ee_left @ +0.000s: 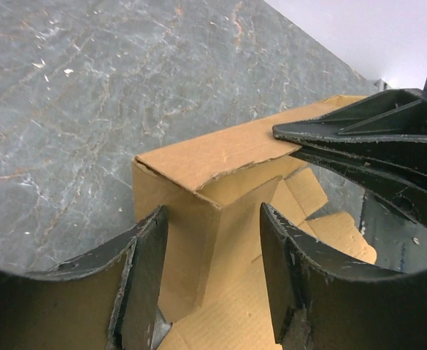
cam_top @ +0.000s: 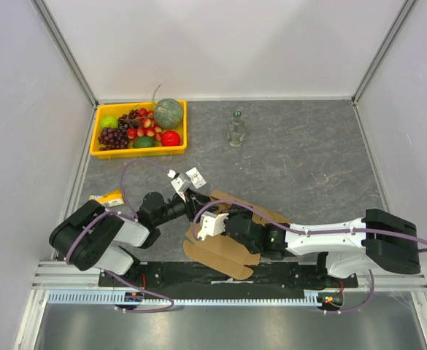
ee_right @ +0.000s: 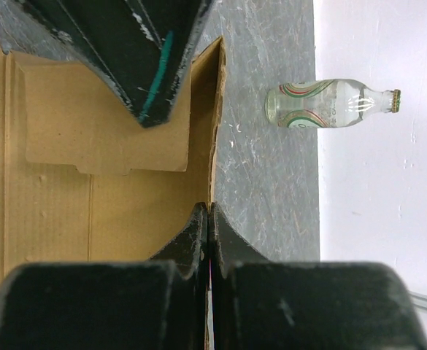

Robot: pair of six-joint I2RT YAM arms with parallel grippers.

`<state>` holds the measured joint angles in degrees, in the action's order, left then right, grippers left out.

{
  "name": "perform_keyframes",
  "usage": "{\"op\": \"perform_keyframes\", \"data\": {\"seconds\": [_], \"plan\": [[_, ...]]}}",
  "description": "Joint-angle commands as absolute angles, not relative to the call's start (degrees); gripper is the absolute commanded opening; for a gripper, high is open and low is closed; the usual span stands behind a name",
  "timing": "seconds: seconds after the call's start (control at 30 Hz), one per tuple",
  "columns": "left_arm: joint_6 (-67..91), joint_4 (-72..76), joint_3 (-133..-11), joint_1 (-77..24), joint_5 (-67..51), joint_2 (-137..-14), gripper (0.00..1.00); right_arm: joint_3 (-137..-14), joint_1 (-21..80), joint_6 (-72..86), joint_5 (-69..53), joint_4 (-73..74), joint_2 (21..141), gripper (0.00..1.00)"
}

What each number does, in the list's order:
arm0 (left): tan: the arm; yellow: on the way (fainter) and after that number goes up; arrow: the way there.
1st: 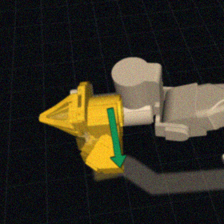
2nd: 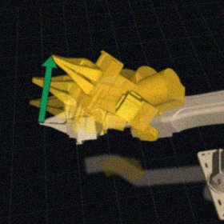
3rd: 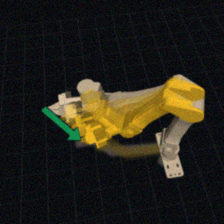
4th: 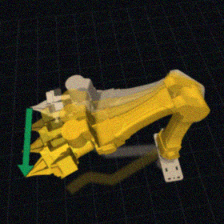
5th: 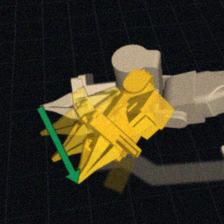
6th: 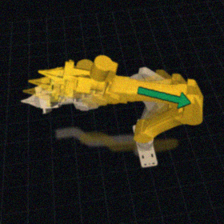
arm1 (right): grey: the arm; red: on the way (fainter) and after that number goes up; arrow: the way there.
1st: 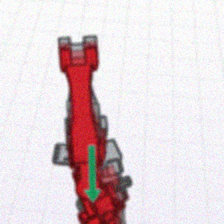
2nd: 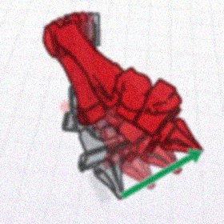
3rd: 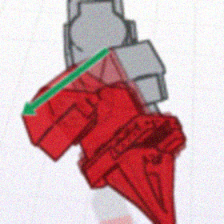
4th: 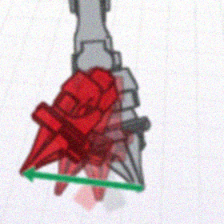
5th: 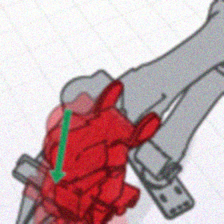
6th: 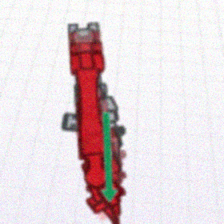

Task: Fold the paper box

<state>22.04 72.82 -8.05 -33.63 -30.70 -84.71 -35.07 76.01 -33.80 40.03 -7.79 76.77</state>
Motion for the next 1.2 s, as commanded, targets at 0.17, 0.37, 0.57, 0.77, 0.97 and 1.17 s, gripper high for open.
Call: {"op": "perform_keyframes", "data": {"seconds": [0.17,0.37,0.57,0.77,0.97,1.17], "plan": [[13.27,67.33,-10.72,-35.86,-23.29,-81.12,0.61,-36.91,77.52,-30.85,38.15,-8.79,75.32,0.00],[11.78,66.53,-10.90,-37.00,-20.31,-82.44,0.65,-36.65,77.87,-29.97,37.53,-9.23,75.15,0.01],[10.37,67.15,-11.42,-37.00,-18.63,-83.93,0.73,-36.47,77.96,-29.00,36.56,-9.58,75.15,0.01],[10.20,68.90,-11.25,-37.00,-18.55,-85.95,0.71,-36.47,77.87,-28.48,36.39,-9.76,75.06,0.02],[10.55,70.66,-10.02,-37.18,-19.16,-86.84,0.63,-36.30,77.96,-28.30,36.56,-9.84,75.32,0.02],[9.85,70.49,-9.76,-37.53,-17.84,-87.01,0.61,-36.56,77.87,-27.86,36.04,-9.84,75.15,0.03]]}}
